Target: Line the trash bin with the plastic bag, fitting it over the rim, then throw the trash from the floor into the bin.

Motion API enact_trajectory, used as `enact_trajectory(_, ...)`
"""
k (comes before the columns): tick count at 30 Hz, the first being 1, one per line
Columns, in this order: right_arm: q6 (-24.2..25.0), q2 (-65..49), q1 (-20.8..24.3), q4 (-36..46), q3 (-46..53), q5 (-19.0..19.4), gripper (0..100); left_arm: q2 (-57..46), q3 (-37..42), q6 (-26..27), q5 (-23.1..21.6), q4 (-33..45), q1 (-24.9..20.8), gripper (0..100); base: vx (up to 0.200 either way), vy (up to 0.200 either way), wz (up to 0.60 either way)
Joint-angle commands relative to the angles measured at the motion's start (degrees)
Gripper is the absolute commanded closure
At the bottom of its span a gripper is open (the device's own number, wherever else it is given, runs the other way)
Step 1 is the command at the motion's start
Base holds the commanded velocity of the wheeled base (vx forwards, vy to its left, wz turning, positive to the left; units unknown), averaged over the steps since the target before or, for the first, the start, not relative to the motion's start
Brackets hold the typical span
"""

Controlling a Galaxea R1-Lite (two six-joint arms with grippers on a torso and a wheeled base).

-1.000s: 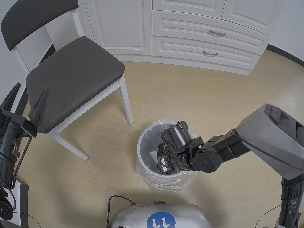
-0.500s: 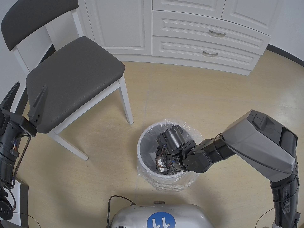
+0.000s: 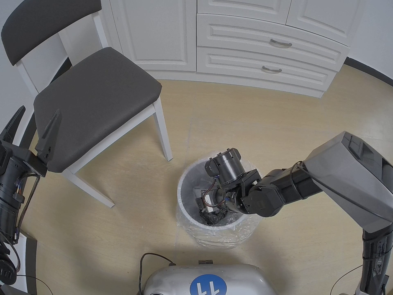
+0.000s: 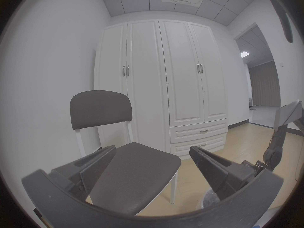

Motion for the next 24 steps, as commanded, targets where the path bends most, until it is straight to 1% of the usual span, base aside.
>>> enact_trajectory(1, 0.0, -2.4, 0.0, 0.0, 0.3, 0.0, 0, 0.1, 0.1, 0.0, 0.1, 0.0, 0.0, 0, 0.000, 0.000, 0.00)
enact_trajectory(8, 0.0, -5.2, -0.5, -0.1, 1.5, 0.0, 0, 0.1, 0.3, 0.0, 0.0, 0.0, 0.0, 0, 0.000, 0.000, 0.00)
enact_trajectory(11, -0.5, -9.2, -0.4, -0.1, 4.3, -0.2, 0, 0.1, 0.5, 0.0, 0.0, 0.0, -0.2, 0, 0.000, 0.000, 0.00)
enact_trajectory(14, -2.3, -13.6, -0.4, -0.1, 7.6, -2.6, 0, 0.2, 0.8, 0.0, 0.0, 0.0, -0.3, 0, 0.000, 0.000, 0.00)
enact_trajectory(15, -4.4, -16.7, -0.6, -0.3, 10.6, -5.5, 0, 0.5, 1.0, 0.0, 0.0, 0.0, -1.0, 0, 0.000, 0.000, 0.00)
enact_trajectory(17, -5.9, -21.9, -1.3, -0.5, 14.6, -8.3, 0, 0.3, 1.0, -0.2, 0.0, 0.0, -3.8, 0, 0.000, 0.000, 0.00)
enact_trajectory(20, -6.9, -30.4, -2.3, -0.5, 20.3, -9.2, 0, -0.4, 1.3, -0.5, 0.4, 0.0, -6.9, 0, 0.000, 0.000, 0.00)
enact_trajectory(24, -7.2, -43.9, -3.9, -0.6, 28.4, -9.9, 0, -4.2, 1.7, 0.2, 1.1, 0.1, -7.5, 0, 0.000, 0.000, 0.00)
